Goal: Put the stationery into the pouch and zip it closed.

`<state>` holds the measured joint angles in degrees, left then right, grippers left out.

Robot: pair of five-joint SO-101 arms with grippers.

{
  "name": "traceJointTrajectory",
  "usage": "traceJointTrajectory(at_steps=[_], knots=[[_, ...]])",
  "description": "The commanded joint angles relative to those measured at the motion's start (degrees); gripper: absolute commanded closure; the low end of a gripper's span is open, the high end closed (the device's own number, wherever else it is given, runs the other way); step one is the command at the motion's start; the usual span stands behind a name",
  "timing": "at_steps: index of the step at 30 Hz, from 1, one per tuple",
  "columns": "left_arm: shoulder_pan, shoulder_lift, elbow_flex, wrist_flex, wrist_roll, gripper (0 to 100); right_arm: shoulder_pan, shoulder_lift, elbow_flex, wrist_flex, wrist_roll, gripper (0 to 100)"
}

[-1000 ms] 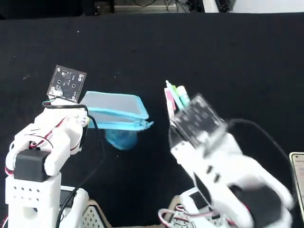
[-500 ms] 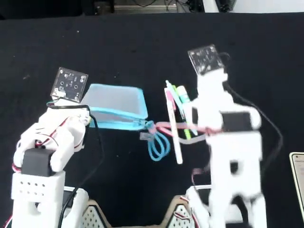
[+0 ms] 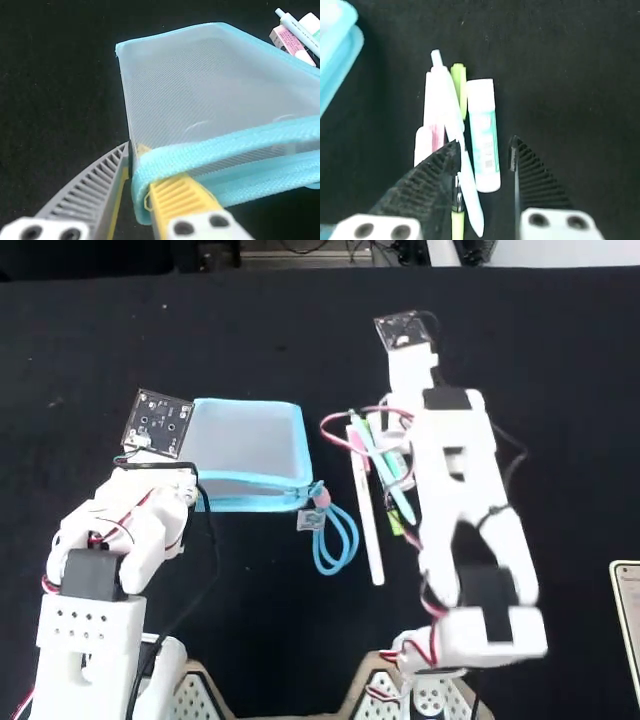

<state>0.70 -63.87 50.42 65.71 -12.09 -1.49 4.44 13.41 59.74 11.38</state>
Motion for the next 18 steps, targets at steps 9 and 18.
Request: traceJointTrajectory(at_steps=[9, 18], knots=[[-0.6, 0.1, -0.2, 0.0, 0.4, 97, 0.8, 12.2, -14.0, -1.5, 0.6, 84.0], [-0.6, 0.1, -0.1, 0.0, 0.4, 97, 0.4, 23.0, -22.2, -1.1, 0.6, 84.0]])
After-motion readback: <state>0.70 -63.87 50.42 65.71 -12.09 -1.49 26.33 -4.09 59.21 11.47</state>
